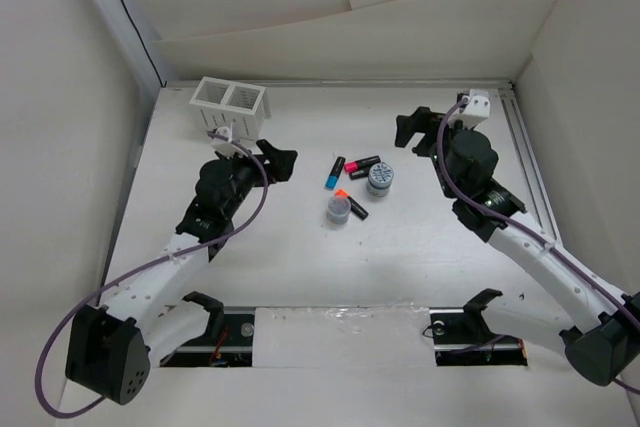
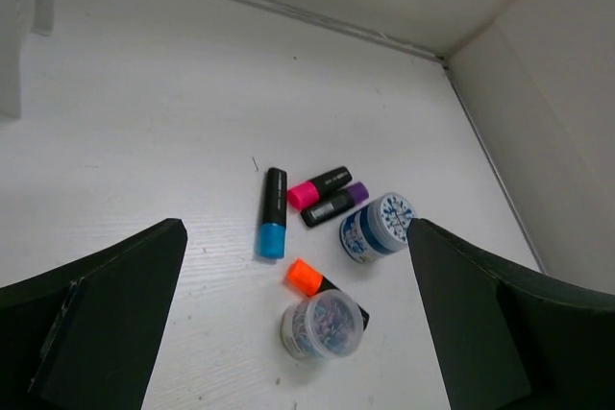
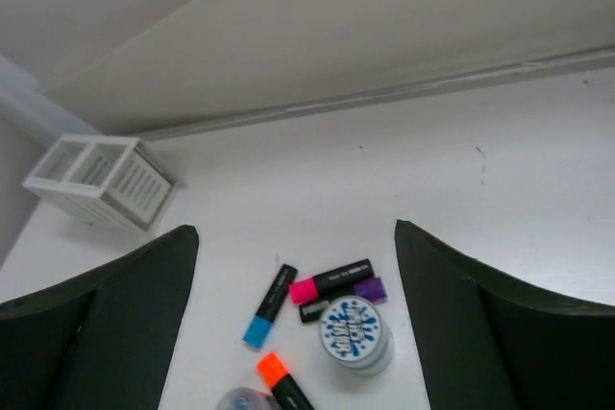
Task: Sort the stationery into containers
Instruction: Pick up the stationery from the center of the board.
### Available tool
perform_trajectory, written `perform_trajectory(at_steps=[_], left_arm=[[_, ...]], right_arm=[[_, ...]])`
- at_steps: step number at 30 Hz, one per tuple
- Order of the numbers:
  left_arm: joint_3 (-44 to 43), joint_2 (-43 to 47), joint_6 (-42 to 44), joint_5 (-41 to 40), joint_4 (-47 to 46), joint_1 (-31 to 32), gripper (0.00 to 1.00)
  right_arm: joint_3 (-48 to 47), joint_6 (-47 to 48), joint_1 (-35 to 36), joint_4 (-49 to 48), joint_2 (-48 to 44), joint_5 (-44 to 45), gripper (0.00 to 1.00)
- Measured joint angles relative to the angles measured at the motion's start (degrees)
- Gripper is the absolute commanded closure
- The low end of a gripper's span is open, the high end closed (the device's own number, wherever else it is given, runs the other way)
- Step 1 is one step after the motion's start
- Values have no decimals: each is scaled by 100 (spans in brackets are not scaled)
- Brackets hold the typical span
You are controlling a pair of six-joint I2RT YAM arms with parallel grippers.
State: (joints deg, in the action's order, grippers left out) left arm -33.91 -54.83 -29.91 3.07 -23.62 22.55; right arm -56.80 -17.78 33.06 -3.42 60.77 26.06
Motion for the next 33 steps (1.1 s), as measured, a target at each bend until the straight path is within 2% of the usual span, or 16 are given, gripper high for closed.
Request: perform_trajectory(at_steps=[1,2,3,6,8,11,13,14,15,16,17,19,21,25,28,33], left_arm=[[31,-70,39,74,-79,31,0],[48,-114,103,63,-103,138,0],[50,-131,173,-2,-105,323,1],[-2,-155,433,-291,-131,1154,46],[-168,-289,636,-426,-111,1631,70],[-549,-671,817,-483,-48,1853,80],[-715,-925,874,-511,-35,1856,80],[-748,-1014,896,-529,-2,1856,76],[-748,-1084,916,-575,63,1862,70],[-748,-1137,935,-667,162,1893,60],[-748,-1187,968,-767,251,1954,50],[-748,-1298,1029,-1021,428,2177,49],[-752,-1473,1080,-1285,568,2481,48],[-855,-2090,1132,-1832,922,3176,34],[-1014,-2614,1097,-2273,1176,3611,29],[-1178,-3128,973,-2706,1425,3801,23]], right_arm=[[116,9,2,7,-76,52,45],[223,31,2,33,-155,85,99],[310,-2,2,59,-229,120,100],[435,-170,2,103,-393,247,100],[448,-319,2,120,-450,358,100],[573,-570,2,114,-494,514,100],[688,-693,2,136,-468,518,100],[732,-743,2,173,-435,516,95],[767,-782,2,184,-393,498,85],[789,-824,2,199,-343,483,63],[802,-863,2,225,-297,446,53],[815,-866,2,332,-251,291,33],[817,-907,2,352,-249,192,27],[826,-951,42,343,-260,90,24],[903,-964,46,356,-293,85,24],[977,-1016,46,396,-306,22,23]])
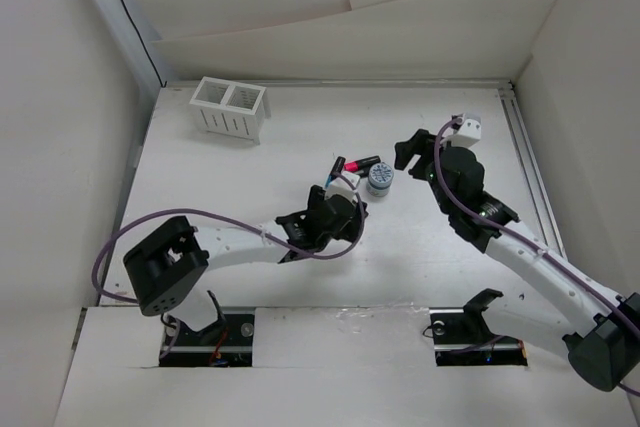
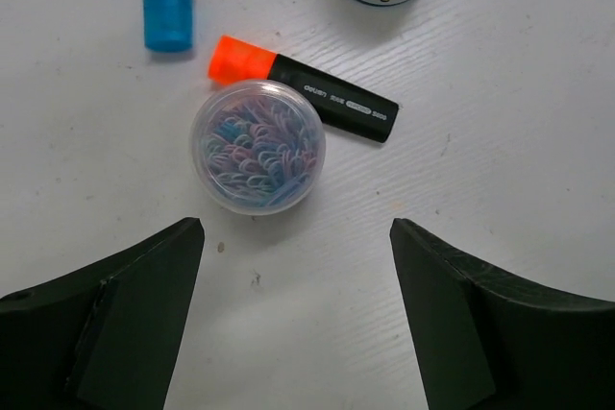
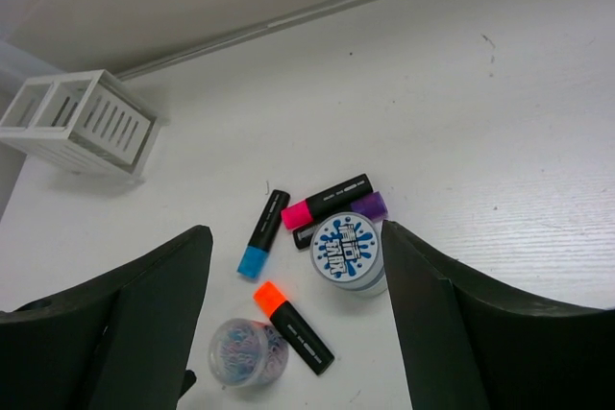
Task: Sort the stationery into containers
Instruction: Pick up the stationery from the center of the board.
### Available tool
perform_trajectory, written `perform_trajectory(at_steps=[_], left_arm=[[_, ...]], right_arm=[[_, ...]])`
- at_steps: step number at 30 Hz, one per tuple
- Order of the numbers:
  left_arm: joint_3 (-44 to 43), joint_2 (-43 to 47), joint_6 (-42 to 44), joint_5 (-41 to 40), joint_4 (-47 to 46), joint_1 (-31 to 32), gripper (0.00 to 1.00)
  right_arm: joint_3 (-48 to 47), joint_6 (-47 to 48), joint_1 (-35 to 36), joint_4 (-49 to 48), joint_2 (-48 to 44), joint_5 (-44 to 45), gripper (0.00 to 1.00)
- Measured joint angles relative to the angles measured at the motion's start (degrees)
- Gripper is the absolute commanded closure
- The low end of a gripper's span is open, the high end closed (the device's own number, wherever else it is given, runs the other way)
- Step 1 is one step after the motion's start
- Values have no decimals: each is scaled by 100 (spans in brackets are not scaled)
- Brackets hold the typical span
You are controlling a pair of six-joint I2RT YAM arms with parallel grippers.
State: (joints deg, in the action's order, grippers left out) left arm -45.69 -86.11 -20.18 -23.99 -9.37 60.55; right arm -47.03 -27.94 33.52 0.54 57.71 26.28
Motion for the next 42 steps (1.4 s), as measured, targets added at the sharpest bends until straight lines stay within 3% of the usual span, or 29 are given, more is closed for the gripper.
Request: perform_trajectory(at_steps=[4,12,19,25,26,30,36,42], left_arm=[[-142,-212,-116,-282,96,-17,22],[-367,-654,-238,-616,116,-31,22],[-439,-811,-243,-619,83,-210,28],[-616,-1008,-238,-575,-37,-304,40],[-656,-1067,-236,-557,-68,-304,50],[-697,-1137,-214,-540,-114,-304,66],[-597,-992,-278,-516,-94,-343,71],[-46,149,-437,-240,-59,-940,73]], right_arm=[[15,-17,-2,31,0,-35,18],[28,-22,-7,35,-59,-133,18],[28,-22,-7,37,-59,-260,18],[28,-17,-7,35,-59,-286,18],[31,-17,-7,35,-59,-293,18],[31,-17,-7,35,-59,-299,18],[31,-17,-7,33,-59,-299,18],[57,-17,-7,28,-107,-302,18]])
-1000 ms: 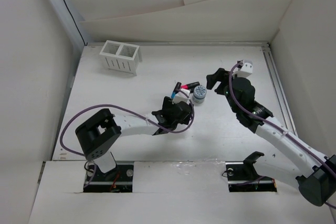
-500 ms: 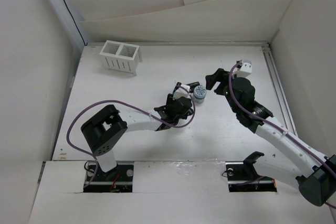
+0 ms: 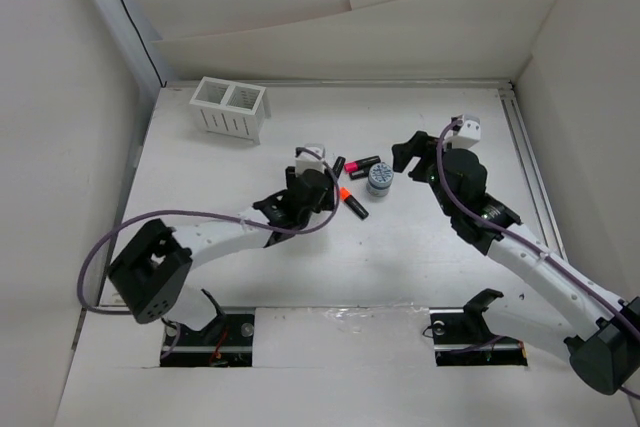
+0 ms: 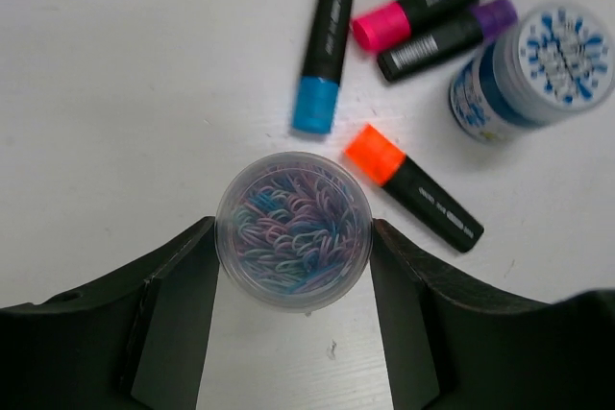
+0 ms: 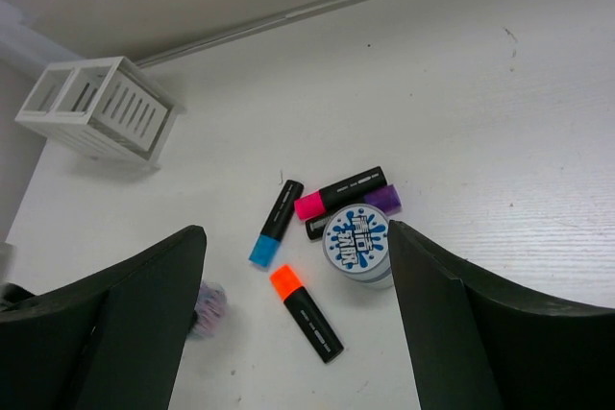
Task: Sort the stationery into containers
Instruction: Pick up the stationery from the center of the board, then place the stationery in the storage box.
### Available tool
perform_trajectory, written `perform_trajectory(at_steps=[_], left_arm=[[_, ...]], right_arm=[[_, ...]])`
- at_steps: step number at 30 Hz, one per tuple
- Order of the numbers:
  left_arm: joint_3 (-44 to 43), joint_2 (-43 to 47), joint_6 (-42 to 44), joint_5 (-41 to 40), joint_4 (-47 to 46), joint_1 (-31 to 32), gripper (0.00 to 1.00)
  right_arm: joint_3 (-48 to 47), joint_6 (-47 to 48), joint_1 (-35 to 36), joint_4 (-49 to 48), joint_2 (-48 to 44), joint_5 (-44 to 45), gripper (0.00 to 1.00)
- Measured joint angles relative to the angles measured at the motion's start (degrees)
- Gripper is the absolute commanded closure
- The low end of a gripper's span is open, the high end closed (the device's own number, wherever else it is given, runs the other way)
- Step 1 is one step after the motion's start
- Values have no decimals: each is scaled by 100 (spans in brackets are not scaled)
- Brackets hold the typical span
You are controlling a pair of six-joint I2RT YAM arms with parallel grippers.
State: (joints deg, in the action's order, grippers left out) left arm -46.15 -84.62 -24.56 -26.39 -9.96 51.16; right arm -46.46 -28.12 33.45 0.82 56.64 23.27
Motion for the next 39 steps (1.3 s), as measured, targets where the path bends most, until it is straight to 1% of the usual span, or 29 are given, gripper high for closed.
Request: perform_trajectory(at_steps=[4,7,10,13,15,19,24,27,29,34,39], left_arm=[[57,595,-149,57,-44,-595,74],[2,713,-297,109,2,-1019,74],[-260,702,-448,223,168,-1598,74],[-876,549,-603,374,240,-2330,74],[-1471,278,-688,433,284,-2750,74],[-2844,-466,-793,616,422,-3320,74],[-4325,-1414,-695,660,920,-3659,74],[-5165,-2004,-520,575,1320,-3705,74],[-5569,-2330,-398,518,1550,-3703,74],[-6039,-2822,-210,402,2002,-3716,74],[-6087,-3077,-76,234,2243,-3803,75]], right_arm=[[46,0,0,11,-9,-44,18],[46,0,0,2,-9,-83,18],[46,0,0,0,-2,-109,18],[46,0,0,0,15,-133,18],[46,0,0,2,31,-153,18],[46,0,0,2,42,-214,18],[46,0,0,2,44,-295,18],[46,0,0,2,44,-363,18],[46,0,0,2,44,-382,18],[46,0,2,2,44,-411,18],[46,0,2,2,44,-428,18]])
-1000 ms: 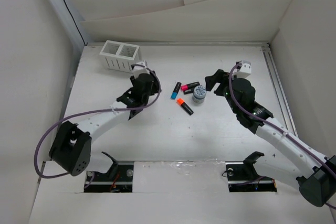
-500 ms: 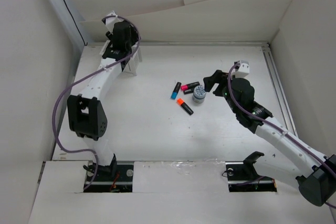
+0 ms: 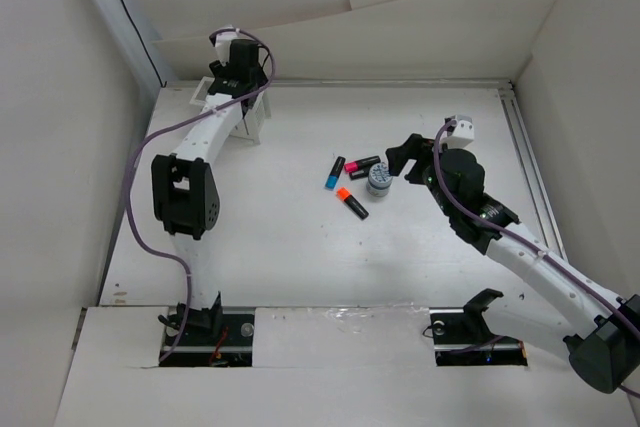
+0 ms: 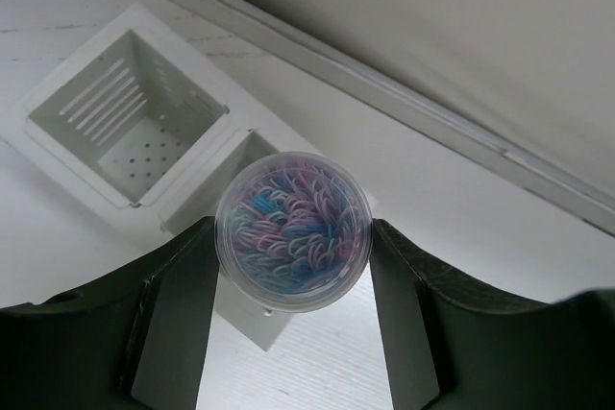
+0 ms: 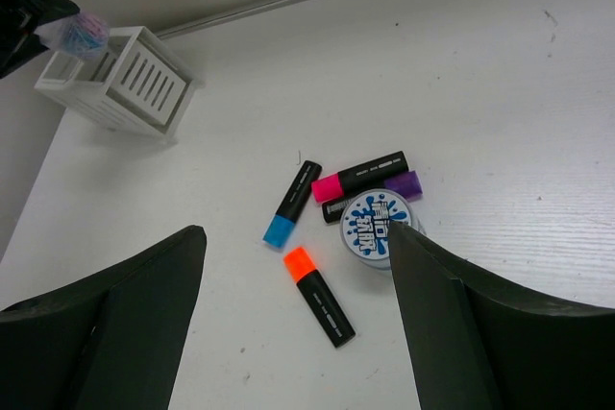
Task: Sort the stationery into containers
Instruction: Place the stationery in the storage box.
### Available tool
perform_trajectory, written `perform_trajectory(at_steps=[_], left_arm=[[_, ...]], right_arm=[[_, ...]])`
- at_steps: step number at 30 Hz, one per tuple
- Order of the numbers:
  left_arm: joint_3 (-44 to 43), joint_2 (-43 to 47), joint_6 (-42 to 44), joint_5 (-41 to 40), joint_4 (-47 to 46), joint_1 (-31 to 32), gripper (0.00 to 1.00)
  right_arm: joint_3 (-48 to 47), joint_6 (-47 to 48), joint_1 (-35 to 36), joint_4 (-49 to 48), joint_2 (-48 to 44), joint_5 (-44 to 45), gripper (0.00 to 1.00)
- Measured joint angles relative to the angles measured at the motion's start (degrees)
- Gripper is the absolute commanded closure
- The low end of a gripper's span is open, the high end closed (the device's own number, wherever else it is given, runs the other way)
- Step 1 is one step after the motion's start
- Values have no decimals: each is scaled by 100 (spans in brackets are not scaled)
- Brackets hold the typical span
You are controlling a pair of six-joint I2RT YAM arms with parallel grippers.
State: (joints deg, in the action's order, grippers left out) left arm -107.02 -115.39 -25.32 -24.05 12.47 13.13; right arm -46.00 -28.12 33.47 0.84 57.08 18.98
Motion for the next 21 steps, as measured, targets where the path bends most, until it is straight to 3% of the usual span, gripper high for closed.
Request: perform_trajectory(at_steps=[15,18,21], left_arm=[[-125,-393,275,-188,92,-46,74],[-160,-518,297,-195,111,-46,67],[-155,-586,302,-208,120,-46,48]], right_arm=[[0,7,2,0,0,-42,18],[0,7,2,0,0,-42,18],[0,7,2,0,0,-42,18]])
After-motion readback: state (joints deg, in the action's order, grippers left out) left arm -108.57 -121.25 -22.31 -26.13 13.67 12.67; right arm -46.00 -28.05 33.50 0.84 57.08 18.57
